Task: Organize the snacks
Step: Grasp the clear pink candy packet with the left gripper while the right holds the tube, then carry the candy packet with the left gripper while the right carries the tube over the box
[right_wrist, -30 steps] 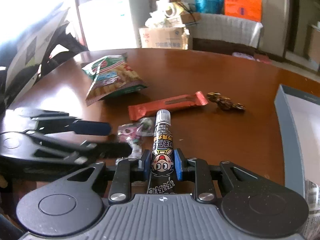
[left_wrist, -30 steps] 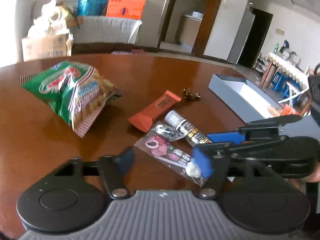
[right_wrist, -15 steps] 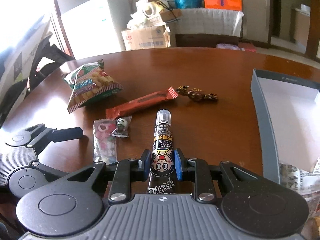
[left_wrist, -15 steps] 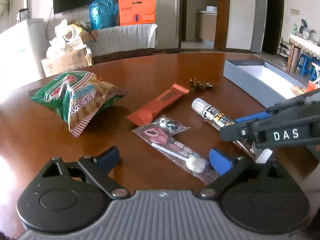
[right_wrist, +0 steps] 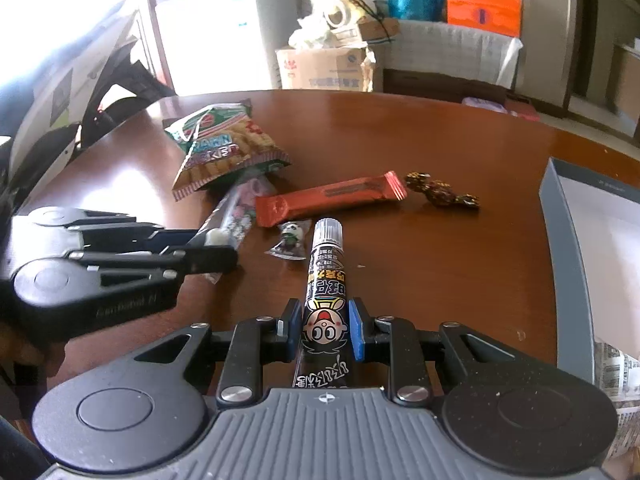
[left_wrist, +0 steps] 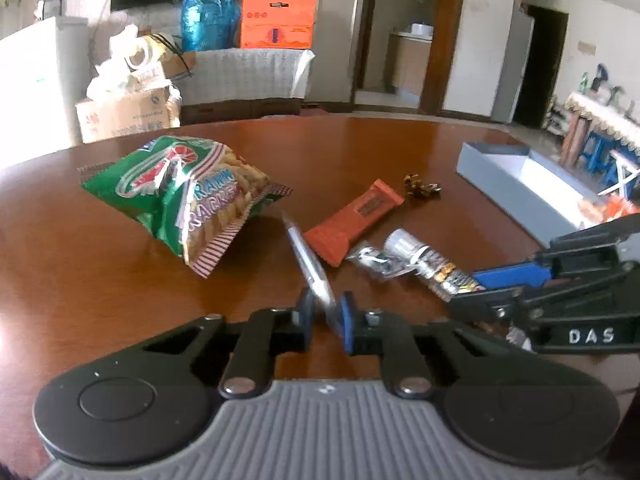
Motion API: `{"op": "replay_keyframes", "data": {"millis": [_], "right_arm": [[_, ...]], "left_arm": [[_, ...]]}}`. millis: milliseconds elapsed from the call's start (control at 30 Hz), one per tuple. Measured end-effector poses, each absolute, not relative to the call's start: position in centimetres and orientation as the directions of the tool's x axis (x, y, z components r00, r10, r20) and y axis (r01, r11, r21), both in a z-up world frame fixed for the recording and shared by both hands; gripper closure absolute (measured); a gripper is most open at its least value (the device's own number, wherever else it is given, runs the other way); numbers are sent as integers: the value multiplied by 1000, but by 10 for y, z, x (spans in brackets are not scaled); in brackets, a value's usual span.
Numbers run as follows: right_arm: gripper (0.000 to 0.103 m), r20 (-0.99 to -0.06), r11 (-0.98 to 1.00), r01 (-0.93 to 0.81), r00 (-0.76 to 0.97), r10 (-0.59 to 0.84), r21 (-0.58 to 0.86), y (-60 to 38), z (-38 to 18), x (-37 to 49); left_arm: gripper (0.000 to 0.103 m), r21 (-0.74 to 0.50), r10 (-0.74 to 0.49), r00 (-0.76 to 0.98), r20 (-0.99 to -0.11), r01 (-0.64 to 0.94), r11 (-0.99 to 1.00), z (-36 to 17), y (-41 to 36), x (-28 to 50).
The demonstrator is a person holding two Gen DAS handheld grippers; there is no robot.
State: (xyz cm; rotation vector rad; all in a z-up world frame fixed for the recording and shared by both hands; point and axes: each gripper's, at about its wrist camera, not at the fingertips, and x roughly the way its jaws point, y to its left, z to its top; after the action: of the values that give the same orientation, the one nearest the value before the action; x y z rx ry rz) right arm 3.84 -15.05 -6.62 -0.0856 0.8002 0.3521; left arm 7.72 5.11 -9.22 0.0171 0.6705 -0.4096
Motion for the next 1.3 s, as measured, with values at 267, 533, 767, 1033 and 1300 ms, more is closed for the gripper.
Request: {"op": "replay_keyframes", "data": {"millis": [267,533,767,1033,1300], "right_arm": [[77,-703,940,-338,657,272,48,-150,-58,33],[77,-687,951,-303,678,262,63,-160,-46,24],[77,-685,960,-269,685,248,79,-169,-40,16],[77,-693,964,-261,685,225,55,-171,-36,7],[78,-683,968,-245,700,211,48,-172,-31,4]], "left_arm": [[99,-91,-397,707,-585,430,898,-84,41,71],[99,-104,-424,706,-567,449,887,-72,40,61],[99,-80,-449,675,-586,503,860,-70,21,48],[99,-93,-459,677,-576,503,859,-61,14,45],[99,-99,-468,676,-570,508,855,-53,12,45]]}}
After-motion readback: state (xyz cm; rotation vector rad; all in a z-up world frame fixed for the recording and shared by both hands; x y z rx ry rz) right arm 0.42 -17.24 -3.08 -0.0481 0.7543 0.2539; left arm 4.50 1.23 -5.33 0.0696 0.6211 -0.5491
